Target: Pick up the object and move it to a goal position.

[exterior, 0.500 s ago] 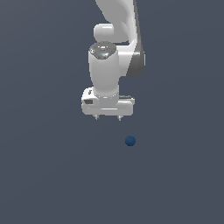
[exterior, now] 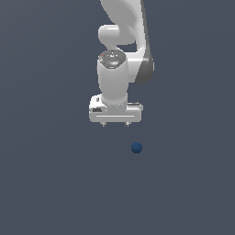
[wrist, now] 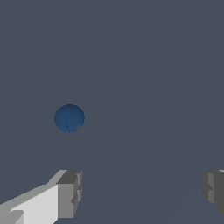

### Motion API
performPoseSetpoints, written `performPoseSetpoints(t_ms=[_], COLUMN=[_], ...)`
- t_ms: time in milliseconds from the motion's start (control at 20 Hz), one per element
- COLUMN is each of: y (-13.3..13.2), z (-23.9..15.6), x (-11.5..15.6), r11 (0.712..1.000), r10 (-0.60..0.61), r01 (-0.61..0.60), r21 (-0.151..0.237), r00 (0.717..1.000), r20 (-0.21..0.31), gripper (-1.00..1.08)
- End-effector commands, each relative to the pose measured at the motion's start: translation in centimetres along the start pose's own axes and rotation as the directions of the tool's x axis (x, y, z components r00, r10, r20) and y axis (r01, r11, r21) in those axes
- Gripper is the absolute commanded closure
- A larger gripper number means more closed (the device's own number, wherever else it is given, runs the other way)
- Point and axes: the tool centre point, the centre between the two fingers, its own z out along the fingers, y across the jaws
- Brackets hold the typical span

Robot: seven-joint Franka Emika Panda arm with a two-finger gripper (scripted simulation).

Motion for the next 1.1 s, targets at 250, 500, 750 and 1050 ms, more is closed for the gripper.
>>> performPoseSetpoints(t_ms=[250,500,750,1050], y=[-0.3,-1.5,-3.7,-7.4], z=[0.5,1.6,3.7,7.4], x=[-0.1,0.5,1.6,2.9], r11=[1.000,0.998,0.990,0.964], r10=[-0.017,-0.060,-0.141,-0.267], r01=[0.017,0.060,0.141,0.267], r21=[-0.001,-0.006,-0.012,-0.015], r00=[1.000,0.998,0.990,0.964], r20=[0.006,0.009,0.013,0.019], gripper=[-0.92,-0.92,-0.92,-0.92])
